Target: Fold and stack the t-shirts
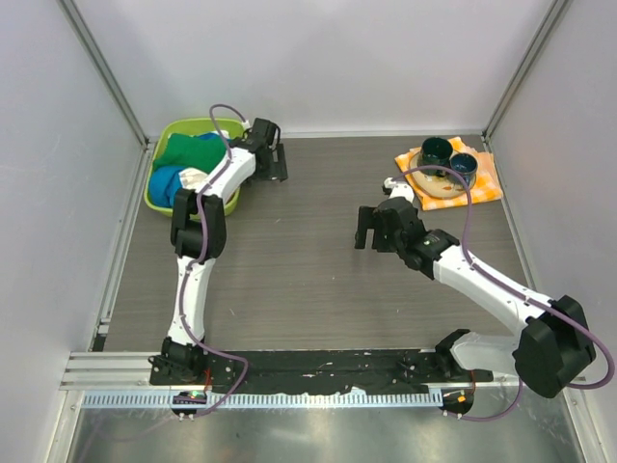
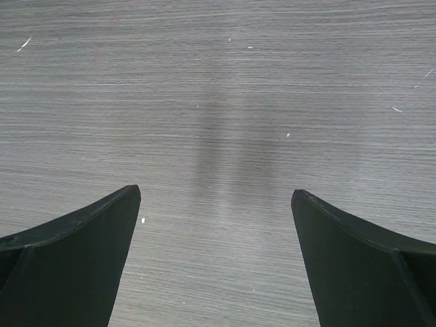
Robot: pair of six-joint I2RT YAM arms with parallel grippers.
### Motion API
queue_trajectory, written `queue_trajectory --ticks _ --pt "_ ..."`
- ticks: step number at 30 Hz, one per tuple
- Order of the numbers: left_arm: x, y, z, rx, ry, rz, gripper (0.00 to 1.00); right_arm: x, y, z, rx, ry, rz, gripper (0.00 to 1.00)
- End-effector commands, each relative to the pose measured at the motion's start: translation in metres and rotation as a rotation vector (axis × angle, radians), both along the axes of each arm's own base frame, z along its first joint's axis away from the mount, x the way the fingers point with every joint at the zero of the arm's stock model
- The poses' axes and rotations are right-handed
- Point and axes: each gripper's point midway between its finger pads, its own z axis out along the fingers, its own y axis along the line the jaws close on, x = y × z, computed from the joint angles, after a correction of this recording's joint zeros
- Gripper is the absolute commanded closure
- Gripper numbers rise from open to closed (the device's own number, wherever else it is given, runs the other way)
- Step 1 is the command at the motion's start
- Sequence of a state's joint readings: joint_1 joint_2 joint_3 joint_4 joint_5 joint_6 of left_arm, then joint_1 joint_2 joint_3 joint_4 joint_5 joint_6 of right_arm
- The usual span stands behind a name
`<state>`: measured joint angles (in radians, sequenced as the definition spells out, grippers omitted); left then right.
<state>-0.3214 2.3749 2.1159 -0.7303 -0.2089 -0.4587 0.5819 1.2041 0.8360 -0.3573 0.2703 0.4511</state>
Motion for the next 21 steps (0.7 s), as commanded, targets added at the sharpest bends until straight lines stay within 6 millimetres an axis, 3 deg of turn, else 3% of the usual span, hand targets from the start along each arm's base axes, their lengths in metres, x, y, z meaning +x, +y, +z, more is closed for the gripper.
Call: queue_trajectory --ticks 1,7,11,14,18,21 --pt "-0.006 0.059 0.015 0.045 0.015 0.061 0.03 0.007 0.015 0.011 0.057 -0.045 0.014 0.0" --pt "-0.015 0.126 0.009 0.06 0.041 0.148 0.03 0.004 0.019 0.007 0.05 -0.038 0.026 0.0" --pt "-0.016 0.148 0.023 0.053 0.03 0.163 0.04 0.002 0.018 0.006 0.045 -0.039 0.023 0.0" --pt "-0.017 0.141 0.046 0.012 -0.003 0.141 0.04 0.002 0.019 0.005 0.046 -0.04 0.024 0.0" --pt "-0.018 0.128 0.115 -0.093 -0.131 0.153 0.03 0.004 0.026 0.006 0.054 -0.037 0.036 0.0" --pt "-0.021 0.135 0.159 -0.091 -0.181 0.185 0.03 0.002 0.032 0.006 0.047 -0.032 0.052 0.0"
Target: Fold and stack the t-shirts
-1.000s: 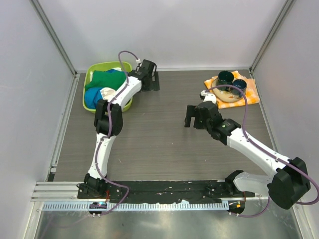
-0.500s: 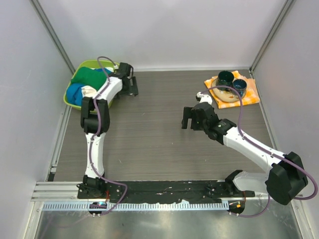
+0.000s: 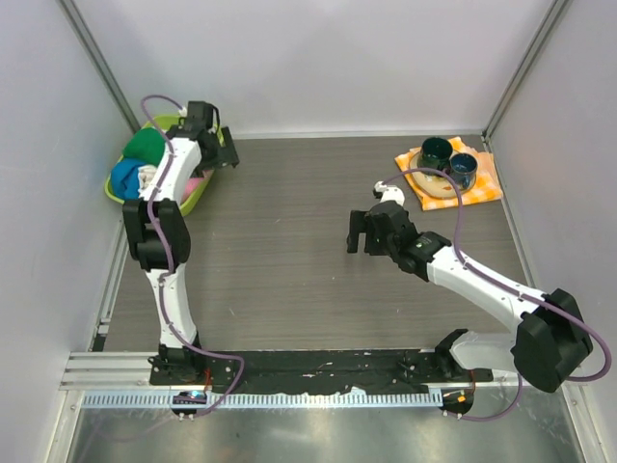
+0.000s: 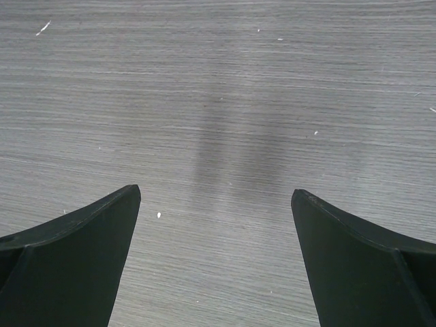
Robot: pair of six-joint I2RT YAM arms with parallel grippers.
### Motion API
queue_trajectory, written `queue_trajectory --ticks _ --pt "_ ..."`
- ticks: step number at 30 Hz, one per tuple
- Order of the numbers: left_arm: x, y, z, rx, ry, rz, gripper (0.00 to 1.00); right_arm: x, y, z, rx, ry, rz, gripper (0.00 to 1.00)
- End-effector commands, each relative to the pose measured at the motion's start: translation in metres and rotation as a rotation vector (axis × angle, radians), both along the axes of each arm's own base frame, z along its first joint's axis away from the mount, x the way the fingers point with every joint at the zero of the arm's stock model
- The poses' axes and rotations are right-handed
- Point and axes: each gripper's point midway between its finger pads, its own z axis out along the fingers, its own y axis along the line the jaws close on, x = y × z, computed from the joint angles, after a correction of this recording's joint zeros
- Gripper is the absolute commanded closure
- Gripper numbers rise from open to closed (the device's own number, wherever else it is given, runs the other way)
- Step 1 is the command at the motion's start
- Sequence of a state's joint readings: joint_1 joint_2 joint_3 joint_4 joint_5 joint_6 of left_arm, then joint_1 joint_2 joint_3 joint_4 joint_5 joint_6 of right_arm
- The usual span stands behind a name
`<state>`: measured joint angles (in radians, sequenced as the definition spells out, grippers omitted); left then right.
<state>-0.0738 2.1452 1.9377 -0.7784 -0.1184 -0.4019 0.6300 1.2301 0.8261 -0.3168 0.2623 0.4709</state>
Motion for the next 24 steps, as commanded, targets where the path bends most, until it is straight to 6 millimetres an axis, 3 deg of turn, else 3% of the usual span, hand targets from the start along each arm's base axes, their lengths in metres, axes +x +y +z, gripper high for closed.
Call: queue_trajectory --ticks 1,2,3,4,6,7,8,11,15,19,24 --pt "-0.001 0.015 0.111 -0.015 -0.174 0.073 0.03 0.005 0.013 0.012 0.022 -0.035 0.013 0.0" --pt "0.004 0.019 0.134 -0.013 -0.22 0.089 0.03 0.005 0.015 0.013 0.023 -0.04 0.017 0.0" --pt "0.006 0.029 0.137 0.0 -0.22 0.114 0.03 0.005 0.014 0.014 0.022 -0.043 0.016 0.0" --pt "0.005 0.037 0.128 0.019 -0.185 0.14 0.02 0.004 0.015 0.015 0.019 -0.044 0.017 0.0" --pt "0.013 0.05 0.136 0.025 -0.205 0.179 0.03 0.004 0.015 0.016 0.019 -0.049 0.016 0.0" --pt "0.016 0.051 0.121 0.026 -0.17 0.188 0.03 0.004 0.014 0.016 0.017 -0.05 0.016 0.0" --pt "0.018 0.071 0.12 0.018 -0.174 0.246 0.03 0.004 0.013 0.015 0.012 -0.051 0.012 0.01" --pt "0.022 0.102 0.094 0.016 -0.132 0.341 0.04 0.002 0.012 0.011 0.003 -0.045 0.015 0.0" --pt "0.024 0.127 0.064 0.011 -0.076 0.414 0.05 0.002 0.01 0.005 -0.011 -0.038 0.016 0.0" --pt "0.032 0.141 0.062 0.079 -0.107 0.432 0.05 0.001 0.012 -0.001 -0.011 -0.032 0.024 0.0" --pt "0.038 0.143 0.06 0.092 -0.123 0.436 0.09 0.002 0.016 -0.01 0.002 -0.028 0.03 0.0"
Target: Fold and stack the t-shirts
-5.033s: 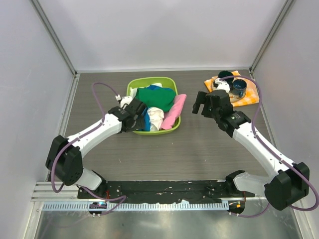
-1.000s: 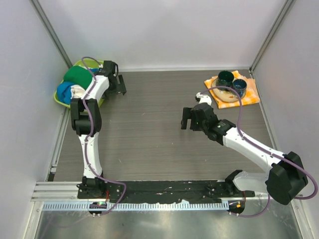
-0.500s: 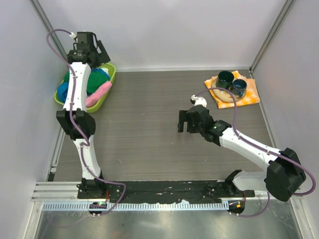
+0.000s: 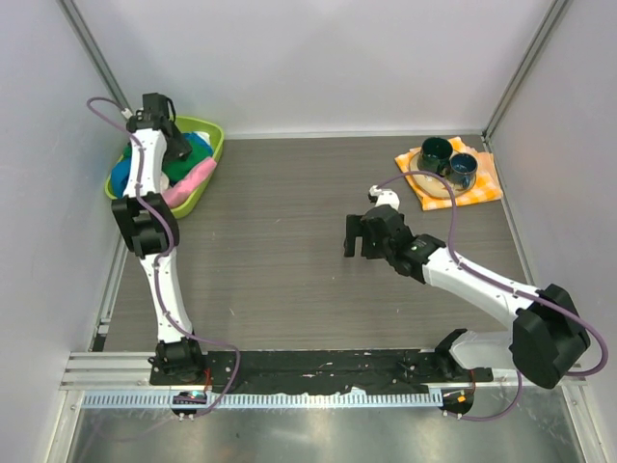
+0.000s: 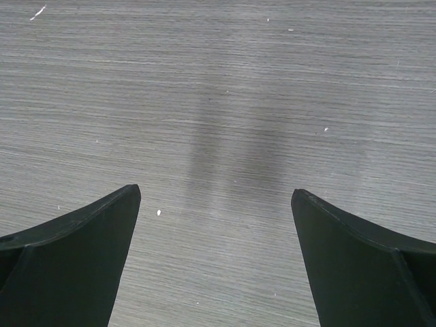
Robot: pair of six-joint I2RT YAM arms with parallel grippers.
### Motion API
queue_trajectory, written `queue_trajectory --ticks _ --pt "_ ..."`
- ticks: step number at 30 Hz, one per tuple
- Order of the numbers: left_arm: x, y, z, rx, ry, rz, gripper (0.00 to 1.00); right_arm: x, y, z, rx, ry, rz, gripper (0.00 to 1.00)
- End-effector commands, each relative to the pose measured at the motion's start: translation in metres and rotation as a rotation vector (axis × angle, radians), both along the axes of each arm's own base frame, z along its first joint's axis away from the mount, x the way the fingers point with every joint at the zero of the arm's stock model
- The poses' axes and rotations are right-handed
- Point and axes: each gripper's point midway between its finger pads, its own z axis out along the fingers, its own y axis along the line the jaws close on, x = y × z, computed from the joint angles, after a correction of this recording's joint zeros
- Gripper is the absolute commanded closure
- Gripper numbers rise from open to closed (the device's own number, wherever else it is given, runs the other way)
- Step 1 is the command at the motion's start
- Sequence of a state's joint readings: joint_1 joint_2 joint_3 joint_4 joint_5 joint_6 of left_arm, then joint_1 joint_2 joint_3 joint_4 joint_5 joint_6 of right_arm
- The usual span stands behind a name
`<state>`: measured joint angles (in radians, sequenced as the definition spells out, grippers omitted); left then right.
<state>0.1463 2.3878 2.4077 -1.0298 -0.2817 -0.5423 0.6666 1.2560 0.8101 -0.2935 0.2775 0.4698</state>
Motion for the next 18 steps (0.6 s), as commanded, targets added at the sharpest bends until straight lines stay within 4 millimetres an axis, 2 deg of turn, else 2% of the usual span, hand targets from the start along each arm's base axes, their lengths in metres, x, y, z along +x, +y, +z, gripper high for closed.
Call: queue_trajectory --ticks 1,3,4,8,10,13,18 --pt "0.012 0.0 0.044 0.052 -0.116 0.011 0.12 0.006 0.008 -0.002 0.024 -0.028 0.008 0.0" --pt "0.013 -0.002 0.044 0.046 -0.123 0.004 0.2 0.007 0.01 -0.003 0.027 -0.03 0.013 0.0" --pt "0.015 -0.004 0.046 0.035 -0.136 -0.007 0.21 0.007 0.01 -0.006 0.025 -0.025 0.014 0.01" --pt "0.019 -0.016 0.064 0.017 -0.199 -0.038 0.2 0.006 0.014 -0.013 0.029 -0.012 0.029 0.0" --pt "0.021 -0.017 0.077 0.027 -0.234 -0.042 0.19 0.006 0.017 -0.014 0.036 -0.011 0.034 0.0" --pt "0.023 -0.015 0.083 0.036 -0.241 -0.037 0.19 0.007 0.02 -0.017 0.042 -0.007 0.038 0.01" --pt "0.03 -0.013 0.073 0.046 -0.24 -0.037 0.16 0.005 0.02 -0.021 0.037 -0.002 0.04 0.0"
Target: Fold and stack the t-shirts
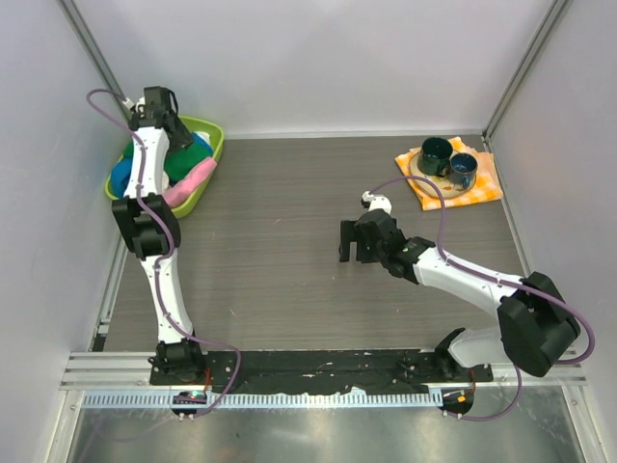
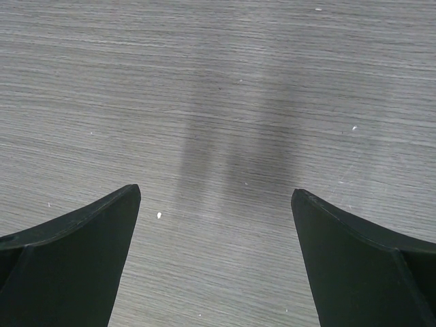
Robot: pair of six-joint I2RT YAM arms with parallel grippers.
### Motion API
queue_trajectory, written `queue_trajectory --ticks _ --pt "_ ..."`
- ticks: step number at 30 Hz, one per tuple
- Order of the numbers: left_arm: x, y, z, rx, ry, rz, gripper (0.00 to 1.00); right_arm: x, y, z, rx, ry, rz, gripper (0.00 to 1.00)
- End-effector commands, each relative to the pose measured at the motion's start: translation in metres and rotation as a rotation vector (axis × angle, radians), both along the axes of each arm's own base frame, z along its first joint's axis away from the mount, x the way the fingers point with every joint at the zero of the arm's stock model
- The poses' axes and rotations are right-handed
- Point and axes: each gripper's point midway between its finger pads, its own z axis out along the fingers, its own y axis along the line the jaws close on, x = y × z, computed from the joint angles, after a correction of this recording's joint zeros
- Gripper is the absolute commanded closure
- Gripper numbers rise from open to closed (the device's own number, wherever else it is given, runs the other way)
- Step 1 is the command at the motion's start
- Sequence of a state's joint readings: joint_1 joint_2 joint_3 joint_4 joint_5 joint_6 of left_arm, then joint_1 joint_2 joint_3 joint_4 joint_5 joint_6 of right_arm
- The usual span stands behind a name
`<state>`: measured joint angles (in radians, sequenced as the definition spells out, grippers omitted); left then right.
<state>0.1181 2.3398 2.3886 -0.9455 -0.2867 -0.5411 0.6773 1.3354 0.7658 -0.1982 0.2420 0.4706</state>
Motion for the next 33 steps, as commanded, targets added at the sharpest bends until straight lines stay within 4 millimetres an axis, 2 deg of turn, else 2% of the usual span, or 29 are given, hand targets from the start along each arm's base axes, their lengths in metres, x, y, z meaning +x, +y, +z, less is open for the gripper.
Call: queue_trajectory --ticks 1,7,10,11,14,19,22,23,24,25,26,27,28,29,31,32,33 --pt "0.012 -0.001 0.037 0.024 -0.117 -0.012 0.16 0.006 0.007 0.008 0.033 -0.039 0.001 0.0" --pt "0.013 0.006 0.017 0.049 -0.079 0.019 0.18 0.005 0.007 0.005 0.03 -0.035 0.003 0.0" --pt "0.012 0.012 0.009 0.076 -0.056 0.038 0.25 0.004 0.007 0.003 0.029 -0.03 0.005 0.0" --pt "0.012 0.013 0.007 0.079 -0.051 0.039 0.35 0.004 0.006 0.003 0.029 -0.032 0.002 0.0" --pt "0.011 0.015 -0.002 0.086 -0.029 0.049 0.53 0.004 0.006 0.002 0.027 -0.03 0.002 0.0" --pt "0.01 0.018 -0.016 0.102 0.001 0.052 0.65 0.003 0.007 0.0 0.024 -0.026 0.005 0.0" --pt "0.01 0.02 -0.023 0.111 0.015 0.051 0.76 0.003 0.006 0.0 0.022 -0.026 0.003 0.0" --pt "0.01 0.019 -0.026 0.11 0.024 0.049 0.91 0.002 0.006 0.001 0.023 -0.028 0.005 0.01" --pt "0.009 0.019 -0.029 0.105 0.029 0.05 1.0 0.003 0.006 0.002 0.024 -0.029 0.005 0.0" --pt "0.009 0.018 -0.03 0.101 0.033 0.047 1.0 0.002 0.006 0.001 0.023 -0.029 0.003 0.0" --pt "0.01 0.016 -0.026 0.096 0.017 0.041 1.0 0.003 0.007 0.002 0.024 -0.029 0.005 0.0" --pt "0.008 0.012 -0.03 0.089 0.027 0.029 1.0 0.002 0.007 0.002 0.022 -0.028 0.005 0.0" --pt "0.011 0.008 -0.024 0.087 0.001 0.023 1.0 0.001 0.007 0.002 0.023 -0.028 0.009 0.0" --pt "0.006 0.003 -0.02 0.082 -0.005 0.012 1.0 0.001 0.008 0.002 0.023 -0.028 0.009 0.0" --pt "0.009 -0.014 -0.004 0.063 -0.064 -0.015 1.0 0.001 0.009 0.006 0.03 -0.034 0.013 0.0" --pt "0.005 -0.022 -0.004 0.05 -0.065 -0.026 1.0 0.0 0.009 0.007 0.033 -0.032 0.013 0.0" --pt "0.004 -0.04 0.024 0.021 -0.129 -0.055 1.0 -0.001 0.011 0.01 0.037 -0.037 0.016 0.0"
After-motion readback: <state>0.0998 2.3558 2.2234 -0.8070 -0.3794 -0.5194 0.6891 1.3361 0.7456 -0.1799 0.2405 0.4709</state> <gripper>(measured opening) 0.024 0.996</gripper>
